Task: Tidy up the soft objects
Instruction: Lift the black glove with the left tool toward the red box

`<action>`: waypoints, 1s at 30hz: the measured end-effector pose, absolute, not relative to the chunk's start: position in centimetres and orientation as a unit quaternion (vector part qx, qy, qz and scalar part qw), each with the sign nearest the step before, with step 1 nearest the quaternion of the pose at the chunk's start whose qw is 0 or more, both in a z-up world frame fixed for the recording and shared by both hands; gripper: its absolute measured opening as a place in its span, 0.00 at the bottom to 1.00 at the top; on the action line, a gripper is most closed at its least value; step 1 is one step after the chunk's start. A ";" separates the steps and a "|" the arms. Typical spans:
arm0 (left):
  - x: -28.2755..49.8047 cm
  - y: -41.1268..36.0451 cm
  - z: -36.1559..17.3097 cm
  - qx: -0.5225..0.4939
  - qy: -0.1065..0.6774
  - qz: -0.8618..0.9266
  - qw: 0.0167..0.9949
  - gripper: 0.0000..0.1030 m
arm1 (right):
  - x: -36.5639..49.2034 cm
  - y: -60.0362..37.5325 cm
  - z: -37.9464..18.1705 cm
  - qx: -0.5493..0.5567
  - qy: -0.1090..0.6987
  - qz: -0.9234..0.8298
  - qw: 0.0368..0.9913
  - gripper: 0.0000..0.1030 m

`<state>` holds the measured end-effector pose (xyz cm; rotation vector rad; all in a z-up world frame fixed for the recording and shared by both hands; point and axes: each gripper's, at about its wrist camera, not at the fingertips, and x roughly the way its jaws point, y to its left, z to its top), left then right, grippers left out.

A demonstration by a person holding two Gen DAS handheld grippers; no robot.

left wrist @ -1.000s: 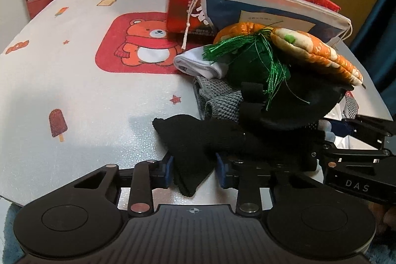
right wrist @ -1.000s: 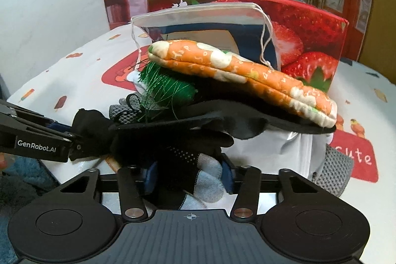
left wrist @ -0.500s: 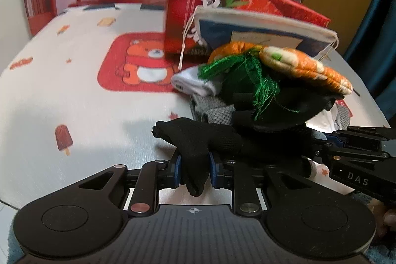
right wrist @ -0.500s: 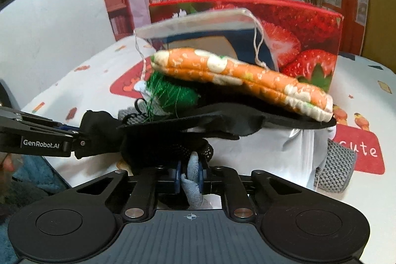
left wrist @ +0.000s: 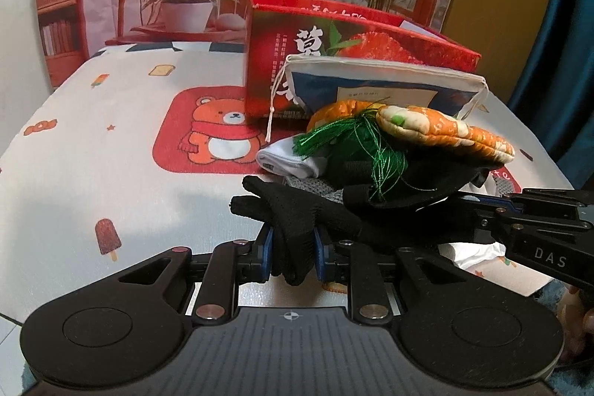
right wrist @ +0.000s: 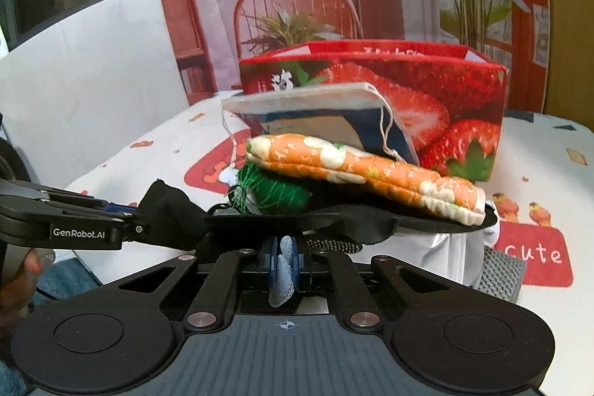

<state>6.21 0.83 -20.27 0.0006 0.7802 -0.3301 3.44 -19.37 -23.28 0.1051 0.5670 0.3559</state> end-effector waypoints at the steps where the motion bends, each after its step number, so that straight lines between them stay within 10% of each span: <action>1: 6.3 0.9 -20.3 -0.002 0.380 -0.160 0.911 0.22 | 3.5 -19.4 -23.4 0.052 0.281 0.173 0.943 0.07; 6: 6.6 1.2 -20.7 -0.009 0.394 -0.155 0.906 0.22 | 3.7 -19.3 -23.7 0.046 0.294 0.160 0.941 0.10; 18: 7.6 1.9 -22.1 -0.030 0.429 -0.145 0.891 0.22 | 3.2 -16.6 -24.0 -0.048 0.299 0.176 0.937 0.68; 26: 7.8 1.9 -22.5 -0.035 0.435 -0.144 0.888 0.22 | 4.5 -14.4 -25.8 -0.111 0.332 0.185 0.918 0.69; 30: 7.9 2.0 -22.6 -0.038 0.434 -0.148 0.888 0.21 | 5.0 -14.4 -26.0 -0.111 0.335 0.188 0.917 0.49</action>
